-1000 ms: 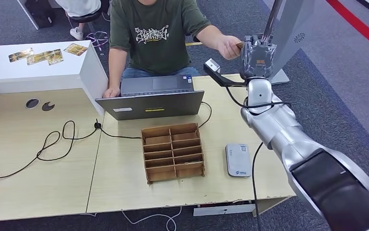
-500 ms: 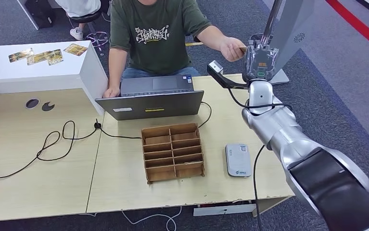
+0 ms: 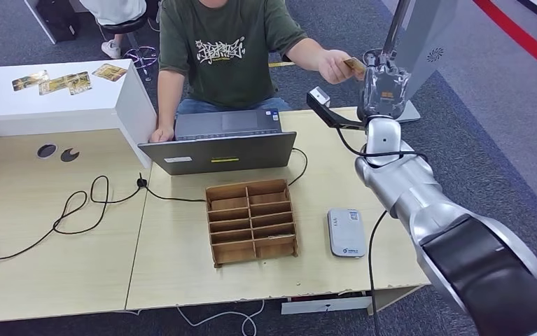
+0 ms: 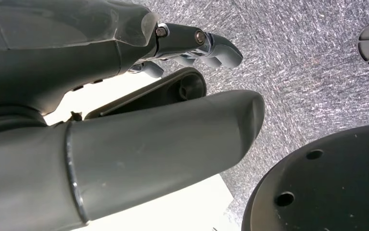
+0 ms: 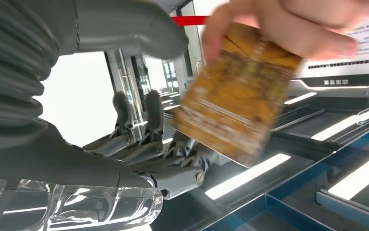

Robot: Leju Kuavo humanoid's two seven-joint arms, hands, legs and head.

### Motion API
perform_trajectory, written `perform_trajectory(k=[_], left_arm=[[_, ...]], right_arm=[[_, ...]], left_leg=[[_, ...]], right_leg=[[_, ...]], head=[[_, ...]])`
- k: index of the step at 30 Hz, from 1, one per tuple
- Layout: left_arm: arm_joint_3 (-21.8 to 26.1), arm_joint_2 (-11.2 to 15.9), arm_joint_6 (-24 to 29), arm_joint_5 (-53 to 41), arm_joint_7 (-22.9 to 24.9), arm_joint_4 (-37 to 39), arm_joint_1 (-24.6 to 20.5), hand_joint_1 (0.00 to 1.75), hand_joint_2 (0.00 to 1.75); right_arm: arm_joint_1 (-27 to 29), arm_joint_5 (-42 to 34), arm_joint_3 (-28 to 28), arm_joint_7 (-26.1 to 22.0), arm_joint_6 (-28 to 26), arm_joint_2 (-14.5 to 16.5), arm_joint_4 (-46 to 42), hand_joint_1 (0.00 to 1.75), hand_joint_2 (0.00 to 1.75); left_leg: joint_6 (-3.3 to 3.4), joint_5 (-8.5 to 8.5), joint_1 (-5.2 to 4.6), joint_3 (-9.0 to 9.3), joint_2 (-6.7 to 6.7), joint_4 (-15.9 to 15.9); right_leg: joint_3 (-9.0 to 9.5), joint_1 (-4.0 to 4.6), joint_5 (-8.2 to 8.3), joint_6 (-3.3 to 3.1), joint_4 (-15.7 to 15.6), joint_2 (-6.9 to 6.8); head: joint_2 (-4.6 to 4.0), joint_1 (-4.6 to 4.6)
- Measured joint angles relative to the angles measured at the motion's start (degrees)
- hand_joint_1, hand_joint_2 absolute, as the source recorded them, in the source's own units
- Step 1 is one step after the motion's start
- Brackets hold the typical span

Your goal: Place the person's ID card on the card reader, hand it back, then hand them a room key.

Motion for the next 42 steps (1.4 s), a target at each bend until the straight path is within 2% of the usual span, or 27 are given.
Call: perform_trajectory(k=[23, 28, 33, 42], left_arm=[[-0.1, 0.0, 0.3, 0.2, 0.5, -0.2, -0.2, 0.0, 0.0], [-0.1, 0.0, 0.5, 0.9, 0.6, -0.2, -0.2, 0.0, 0.0], [-0.1, -0.2, 1.0, 1.6, 0.6, -0.2, -0.1, 0.0, 0.0], [-0.1, -0.7, 1.5, 2.9, 0.5, -0.2, 0.1, 0.0, 0.0]], right_arm=[[-0.7, 0.7, -2.5, 0.6, -0.1, 0.3, 0.1, 0.0, 1.75], [-0.4, 0.5, -4.5, 0.1, -0.4, 0.6, -0.6, 0.0, 1.75], [2.4, 0.8, -7.2, -0.5, -0.5, 0.6, -5.2, 0.0, 1.75], [11.2, 1.0, -10.3, 0.0, -0.6, -0.9, -20.2, 0.0, 1.75]], left_leg=[[0.0, 0.0, 0.0, 0.01, 0.0, 0.0], [0.0, 0.0, 0.0, 0.01, 0.01, 0.0], [0.0, 0.0, 0.0, 0.01, 0.01, 0.0], [0.0, -0.01, 0.0, 0.01, 0.01, 0.0]], right_leg=[[0.0, 0.0, 0.0, 0.0, 0.0, 0.0], [0.0, 0.0, 0.0, 0.0, 0.0, 0.01], [-0.01, 0.0, 0.0, 0.0, 0.0, 0.02], [-0.03, 0.0, 0.0, 0.0, 0.0, 0.03]], head=[[0.0, 0.0], [0.0, 0.01], [0.0, 0.01], [0.01, 0.01]])
